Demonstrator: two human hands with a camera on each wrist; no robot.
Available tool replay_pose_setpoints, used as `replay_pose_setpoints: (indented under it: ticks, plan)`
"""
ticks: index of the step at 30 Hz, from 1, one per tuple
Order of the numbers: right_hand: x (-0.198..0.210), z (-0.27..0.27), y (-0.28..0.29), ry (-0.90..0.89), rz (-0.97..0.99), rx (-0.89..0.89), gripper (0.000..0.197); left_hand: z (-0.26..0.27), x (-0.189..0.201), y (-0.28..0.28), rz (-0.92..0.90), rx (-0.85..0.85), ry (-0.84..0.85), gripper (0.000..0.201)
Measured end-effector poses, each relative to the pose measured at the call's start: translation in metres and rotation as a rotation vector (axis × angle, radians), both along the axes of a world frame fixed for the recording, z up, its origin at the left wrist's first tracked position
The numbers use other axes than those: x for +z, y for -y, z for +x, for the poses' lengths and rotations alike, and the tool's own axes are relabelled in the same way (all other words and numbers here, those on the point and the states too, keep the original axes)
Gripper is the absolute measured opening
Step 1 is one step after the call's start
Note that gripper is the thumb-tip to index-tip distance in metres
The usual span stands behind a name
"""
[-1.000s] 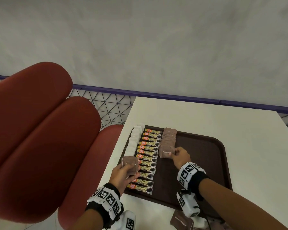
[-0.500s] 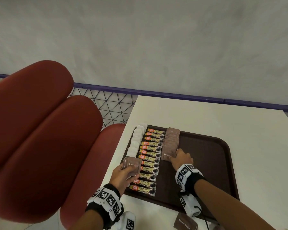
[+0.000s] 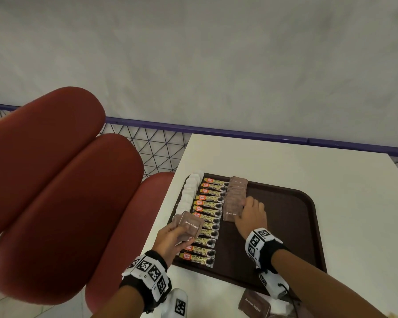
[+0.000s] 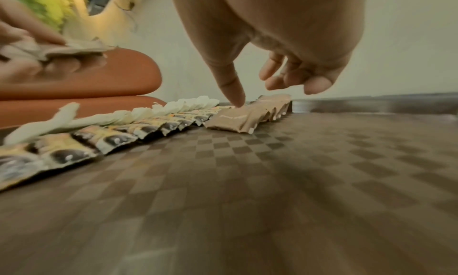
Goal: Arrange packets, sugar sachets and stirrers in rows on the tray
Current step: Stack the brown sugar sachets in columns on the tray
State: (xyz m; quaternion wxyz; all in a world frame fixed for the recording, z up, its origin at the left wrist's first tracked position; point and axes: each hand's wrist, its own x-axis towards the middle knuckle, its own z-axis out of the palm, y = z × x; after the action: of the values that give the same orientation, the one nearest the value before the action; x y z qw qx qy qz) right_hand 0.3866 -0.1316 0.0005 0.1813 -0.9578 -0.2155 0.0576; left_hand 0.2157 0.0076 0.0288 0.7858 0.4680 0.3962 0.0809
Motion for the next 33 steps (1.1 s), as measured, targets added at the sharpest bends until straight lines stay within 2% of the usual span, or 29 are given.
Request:
replay_pose_setpoints:
  ticks: [2,5,10,12,13,15,18,21,23,25,27,33]
  plan:
    - [0.004,-0.003,0.001,0.004,0.023,0.105,0.025,-0.002,0.002,0.001,0.025,-0.016,0.002,0.027]
    - [0.009,-0.010,-0.001,-0.074,0.192,0.222,0.014,-0.003,0.006,0.003,0.045,-0.032,0.005,0.022]
    - [0.017,-0.027,-0.012,-0.397,0.512,0.331,0.014,-0.002,0.010,0.009,0.088,-0.074,0.013,0.023]
    - [0.023,-0.036,-0.015,-0.574,0.535,0.366,0.019,-0.001,0.012,0.012,0.089,-0.077,0.035,0.021]
    - [0.024,-0.040,-0.016,-0.646,0.535,0.390,0.015,0.000,0.012,0.014,0.084,-0.076,0.042,0.021]
    - [0.019,-0.045,-0.017,-0.701,0.544,0.431,0.014,0.001,0.012,0.015,0.066,-0.076,0.044,0.021]
    - [0.015,-0.043,-0.016,-0.685,0.502,0.374,0.023,0.001,0.007,0.013,0.035,-0.059,0.016,0.023]
    - [0.017,-0.029,-0.011,-0.520,0.457,0.246,0.009,-0.001,0.004,0.009,0.024,-0.021,-0.013,0.025]
    - [0.017,-0.012,-0.004,-0.408,0.383,0.122,0.015,-0.003,0.001,0.006,0.012,-0.007,-0.016,0.028]
    - [0.010,0.007,0.003,-0.383,0.309,0.043,0.017,-0.005,-0.001,0.002,0.002,0.025,-0.027,0.028]
    - [0.004,0.020,0.007,-0.405,0.251,0.053,0.011,-0.007,-0.002,0.000,0.021,0.055,-0.050,0.028]
    - [0.000,0.030,0.012,-0.408,0.039,0.131,0.023,-0.006,-0.003,-0.004,0.065,0.153,-0.043,0.020]
